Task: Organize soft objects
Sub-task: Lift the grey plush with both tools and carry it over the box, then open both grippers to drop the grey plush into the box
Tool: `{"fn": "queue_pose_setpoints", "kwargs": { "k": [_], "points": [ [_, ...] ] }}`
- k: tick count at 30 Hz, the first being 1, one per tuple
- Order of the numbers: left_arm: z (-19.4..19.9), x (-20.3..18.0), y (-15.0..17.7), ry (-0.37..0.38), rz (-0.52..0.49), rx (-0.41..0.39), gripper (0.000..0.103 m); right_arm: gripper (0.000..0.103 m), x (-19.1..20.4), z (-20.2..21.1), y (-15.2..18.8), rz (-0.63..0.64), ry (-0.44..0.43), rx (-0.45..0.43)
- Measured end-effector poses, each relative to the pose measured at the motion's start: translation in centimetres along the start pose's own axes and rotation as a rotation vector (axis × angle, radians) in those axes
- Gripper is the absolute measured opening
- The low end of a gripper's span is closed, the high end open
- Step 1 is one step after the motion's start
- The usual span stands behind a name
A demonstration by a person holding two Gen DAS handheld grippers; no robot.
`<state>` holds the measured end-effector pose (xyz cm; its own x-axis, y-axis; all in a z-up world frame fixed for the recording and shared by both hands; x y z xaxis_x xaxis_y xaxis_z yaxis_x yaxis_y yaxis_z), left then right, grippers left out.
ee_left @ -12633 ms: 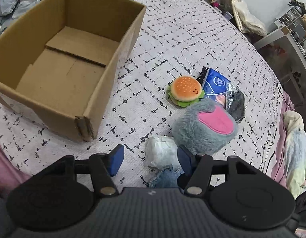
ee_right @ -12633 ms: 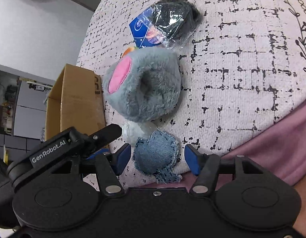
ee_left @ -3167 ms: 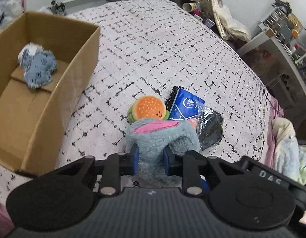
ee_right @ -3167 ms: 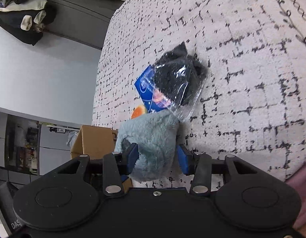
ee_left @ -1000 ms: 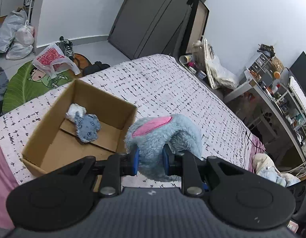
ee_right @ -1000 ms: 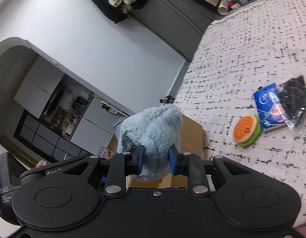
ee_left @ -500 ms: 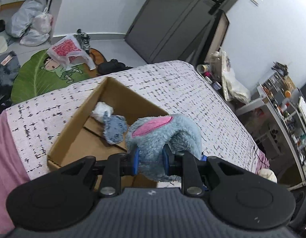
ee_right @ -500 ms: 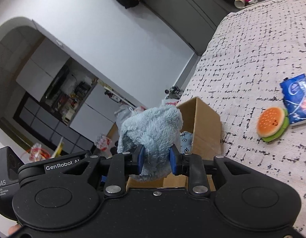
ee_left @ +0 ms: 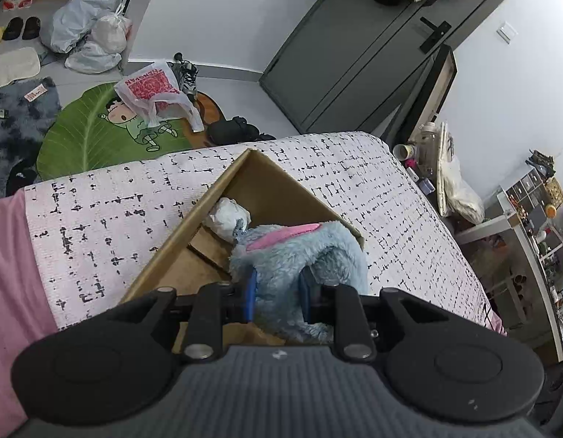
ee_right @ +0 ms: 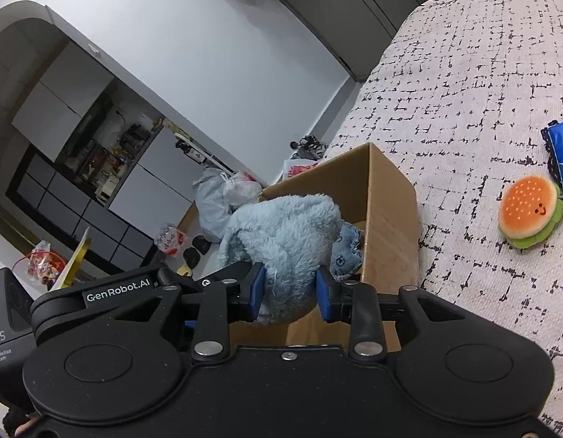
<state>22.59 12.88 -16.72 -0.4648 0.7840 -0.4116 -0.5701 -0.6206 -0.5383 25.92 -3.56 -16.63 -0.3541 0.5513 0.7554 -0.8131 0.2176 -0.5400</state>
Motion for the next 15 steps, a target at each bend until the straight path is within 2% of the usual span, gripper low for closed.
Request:
{"fn": "queue_pose_setpoints", "kwargs": {
  "k": [3, 6, 9, 11, 12, 15],
  "points": [
    [-0.6, 0.7, -0.2, -0.023, 0.022, 0.002, 0.023, 0.04, 0.0, 0.2, -0.3, -0.003, 0.019, -0.017],
    [-1.9, 1.6, 0.0, -0.084, 0.046, 0.05, 0.024, 0.041, -0.2, 0.6, -0.5, -0.003, 0.045, -0.035],
    [-2.4, 2.0, 0.0, -0.117, 0.058, 0.064, 0.027, 0.041, -0.5, 1.1, -0.5, -0.007, 0.07, -0.046],
    [-2.2, 2.1, 0.1, -0.14, 0.064, 0.071, 0.039, 0.043, -0.7, 1.5, -0.6, -0.019, 0.074, -0.05],
    [-1.9, 2.1, 0.1, -0.131, 0.065, 0.067, 0.04, 0.044, -0.7, 1.6, -0.6, -0.023, 0.081, -0.051],
    [-1.2, 1.7, 0.1, -0.113, 0.042, 0.043, 0.051, 0.053, -0.9, 2.4, -0.8, -0.036, 0.098, -0.066]
  ]
}}
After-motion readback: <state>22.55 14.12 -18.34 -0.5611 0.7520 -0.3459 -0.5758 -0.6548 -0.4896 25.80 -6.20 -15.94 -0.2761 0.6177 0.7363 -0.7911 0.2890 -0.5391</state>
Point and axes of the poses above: each gripper's, at about its wrist camera, not at the fingertips, and z roughly against the way its jaws point, x to its left, y to its underside, the point moved 8 cm from there along -z, roughly the way its jaws point, and after that the axes turned 10 degrees about -y, right-handed, at the moved point
